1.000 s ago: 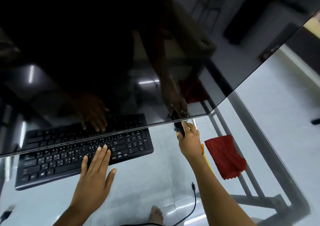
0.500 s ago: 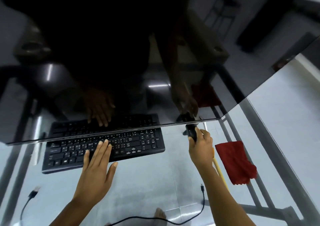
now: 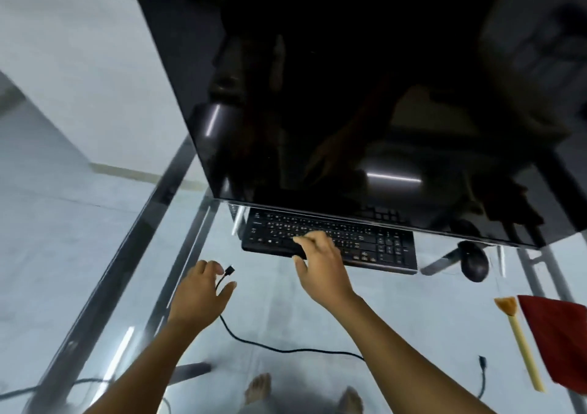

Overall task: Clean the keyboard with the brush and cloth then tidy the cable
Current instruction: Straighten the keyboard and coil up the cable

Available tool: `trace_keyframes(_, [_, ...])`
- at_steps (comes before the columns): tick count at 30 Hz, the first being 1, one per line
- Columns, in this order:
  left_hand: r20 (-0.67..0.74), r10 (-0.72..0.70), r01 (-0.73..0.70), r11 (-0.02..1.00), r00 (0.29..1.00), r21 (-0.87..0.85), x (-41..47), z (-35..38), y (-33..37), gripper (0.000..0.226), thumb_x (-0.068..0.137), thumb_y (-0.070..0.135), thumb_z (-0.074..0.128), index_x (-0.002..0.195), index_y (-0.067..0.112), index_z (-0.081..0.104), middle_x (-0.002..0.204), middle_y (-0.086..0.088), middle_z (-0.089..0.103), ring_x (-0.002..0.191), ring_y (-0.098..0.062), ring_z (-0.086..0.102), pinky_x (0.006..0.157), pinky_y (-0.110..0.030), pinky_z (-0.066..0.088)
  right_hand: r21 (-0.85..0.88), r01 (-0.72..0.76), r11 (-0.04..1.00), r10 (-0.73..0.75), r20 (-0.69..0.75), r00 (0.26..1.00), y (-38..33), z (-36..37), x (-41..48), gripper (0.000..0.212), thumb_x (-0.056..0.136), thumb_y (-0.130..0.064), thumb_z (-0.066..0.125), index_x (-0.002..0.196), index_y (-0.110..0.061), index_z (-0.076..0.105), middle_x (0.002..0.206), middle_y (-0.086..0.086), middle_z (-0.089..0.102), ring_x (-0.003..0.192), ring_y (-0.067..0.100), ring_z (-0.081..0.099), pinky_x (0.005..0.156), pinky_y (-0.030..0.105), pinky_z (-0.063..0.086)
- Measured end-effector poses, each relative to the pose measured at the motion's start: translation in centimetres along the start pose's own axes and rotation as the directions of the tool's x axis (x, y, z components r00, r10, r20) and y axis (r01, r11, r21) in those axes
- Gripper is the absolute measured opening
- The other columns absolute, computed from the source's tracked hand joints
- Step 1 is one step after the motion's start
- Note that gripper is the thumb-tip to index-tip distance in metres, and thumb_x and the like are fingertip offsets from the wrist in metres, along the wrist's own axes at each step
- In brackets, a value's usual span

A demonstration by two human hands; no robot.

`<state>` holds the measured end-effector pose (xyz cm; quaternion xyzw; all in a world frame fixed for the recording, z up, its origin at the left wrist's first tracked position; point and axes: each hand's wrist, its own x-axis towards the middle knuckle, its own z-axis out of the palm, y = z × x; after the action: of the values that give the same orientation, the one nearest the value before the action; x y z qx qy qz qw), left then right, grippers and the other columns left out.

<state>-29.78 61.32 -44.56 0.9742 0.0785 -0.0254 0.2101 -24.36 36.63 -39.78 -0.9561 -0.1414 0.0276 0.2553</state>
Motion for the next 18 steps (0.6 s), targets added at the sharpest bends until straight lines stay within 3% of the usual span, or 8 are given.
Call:
trace_keyframes(3, [0.121, -0.05, 0.049, 0.999, 0.991, 0.01, 0.5, -1.0, -0.1, 0.02, 0.093, 0.03, 0.06, 0.082, 0.014, 0.055, 0.083, -0.001, 0.06, 0.073, -0.02, 0.058, 0.066, -0.036, 0.053, 0.011, 0.053, 0.999, -0.054, 0.049, 0.997, -2.9, 0.0, 1.0, 0.041, 0.098, -0.025, 0.056, 0.137, -0.014, 0.055, 0.13, 0.006, 0.048, 0.119, 0.025, 0.046, 0.105, 0.039, 0.038])
trace_keyframes(6, [0.164, -0.081, 0.119, 0.964, 0.983, -0.239, 2.3, -3.5, 2.8, 0.021, 0.088, 0.025, 0.066, 0.073, 0.015, 0.054, 0.068, 0.003, 0.06, 0.065, -0.016, 0.059, 0.054, -0.027, 0.045, 0.15, -0.052, 0.987, 0.024, 0.189, 0.982, -5.3, -1.1, 1.5, 0.049, 0.098, -0.029, 0.057, 0.143, -0.017, 0.046, 0.136, 0.006, 0.047, 0.128, 0.023, 0.045, 0.108, 0.036, 0.038])
trace_keyframes(8, [0.129, -0.055, 0.107, 0.892, 0.99, -0.44, 3.7, -6.3, 6.4, 0.018, 0.083, 0.023, 0.07, 0.073, 0.018, 0.056, 0.064, 0.004, 0.061, 0.059, -0.011, 0.058, 0.052, -0.021, 0.041, 0.356, -0.25, 0.9, 0.078, 0.433, 0.898, -6.9, -3.1, 1.5, 0.061, 0.097, -0.03, 0.059, 0.15, -0.016, 0.034, 0.14, 0.005, 0.05, 0.129, 0.019, 0.049, 0.104, 0.03, 0.041])
trace_keyframes(10, [0.071, 0.005, 0.035, 0.834, 0.997, -0.551, 4.9, -9.3, 9.9, 0.013, 0.081, 0.02, 0.072, 0.076, 0.019, 0.06, 0.064, -0.001, 0.063, 0.054, -0.01, 0.057, 0.05, -0.022, 0.043, 0.497, -0.364, 0.788, -0.009, 0.6, 0.8, -8.2, -5.5, 1.0, 0.055, 0.098, -0.023, 0.059, 0.147, -0.01, 0.037, 0.121, 0.004, 0.062, 0.113, 0.013, 0.059, 0.099, 0.026, 0.044])
trace_keyframes(11, [0.049, 0.042, -0.008, 0.829, 0.998, -0.559, 5.2, -10.6, 11.3, 0.011, 0.081, 0.019, 0.072, 0.078, 0.02, 0.061, 0.064, -0.001, 0.063, 0.053, -0.01, 0.058, 0.052, -0.023, 0.045, 0.545, -0.355, 0.76, -0.059, 0.601, 0.797, -8.6, -6.7, 0.6, 0.044, 0.099, -0.017, 0.056, 0.141, -0.006, 0.045, 0.107, 0.003, 0.066, 0.101, 0.012, 0.063, 0.097, 0.026, 0.046])
trace_keyframes(13, [-0.009, 0.161, -0.144, 0.853, 0.987, -0.501, 5.6, -12.8, 13.8, 0.007, 0.083, 0.02, 0.069, 0.082, 0.024, 0.064, 0.072, 0.004, 0.063, 0.062, -0.007, 0.059, 0.062, -0.022, 0.046, 0.596, -0.281, 0.752, -0.078, 0.504, 0.86, -8.8, -9.6, -0.2, 0.025, 0.102, -0.011, 0.048, 0.122, -0.001, 0.058, 0.081, -0.006, 0.067, 0.078, 0.009, 0.063, 0.085, 0.025, 0.048])
trace_keyframes(15, [-0.063, 0.316, -0.309, 0.836, 0.947, -0.453, 5.4, -14.6, 16.3, 0.008, 0.09, 0.027, 0.064, 0.083, 0.028, 0.069, 0.082, 0.006, 0.061, 0.077, -0.004, 0.059, 0.075, -0.02, 0.045, 0.59, -0.193, 0.784, -0.036, 0.353, 0.935, -8.6, -13.1, -0.6, 0.022, 0.103, -0.014, 0.043, 0.107, -0.005, 0.063, 0.065, -0.019, 0.061, 0.064, 0.0, 0.055, 0.071, 0.022, 0.048])
trace_keyframes(18, [0.05, 0.377, -0.243, 0.687, 0.925, -0.684, 3.4, -17.1, 20.6, 0.047, 0.094, 0.049, 0.046, 0.066, 0.017, 0.065, 0.062, -0.002, 0.059, 0.06, -0.011, 0.055, 0.069, -0.03, 0.044, 0.58, -0.044, 0.814, 0.002, 0.072, 0.997, -7.9, -18.8, -1.1, 0.022, 0.103, -0.018, 0.047, 0.093, -0.021, 0.066, 0.076, -0.018, 0.065, 0.058, -0.004, 0.051, 0.061, 0.019, 0.048])
